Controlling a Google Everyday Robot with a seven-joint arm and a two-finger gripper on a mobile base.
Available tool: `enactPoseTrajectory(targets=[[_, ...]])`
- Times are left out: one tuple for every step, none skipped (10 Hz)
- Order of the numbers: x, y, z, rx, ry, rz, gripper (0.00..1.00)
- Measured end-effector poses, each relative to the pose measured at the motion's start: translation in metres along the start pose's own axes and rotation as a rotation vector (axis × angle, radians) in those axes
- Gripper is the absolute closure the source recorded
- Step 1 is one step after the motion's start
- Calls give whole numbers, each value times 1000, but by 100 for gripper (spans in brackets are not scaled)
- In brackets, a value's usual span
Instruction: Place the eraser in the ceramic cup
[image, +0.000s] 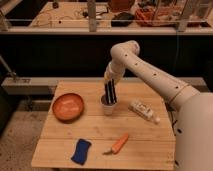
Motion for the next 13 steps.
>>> enactPoseTrajectory(targets=[[0,0,0,0,0,-2,60],[0,0,-1,0,0,-5,60],[0,0,-1,0,0,-8,60],[0,0,-1,0,0,-12,60],[0,0,-2,0,0,-16,60],[0,0,-2,0,0,-19,64],[0,0,-3,0,0,-21,65],[0,0,-3,0,0,-25,65],[0,-1,-3,1,0,-29,65],[0,-1,-3,1,0,-31,65],[1,-1,-4,2,1,-34,65],[0,-1,-4,2,0,-36,65],[0,-1,-4,3,0,-39,65]])
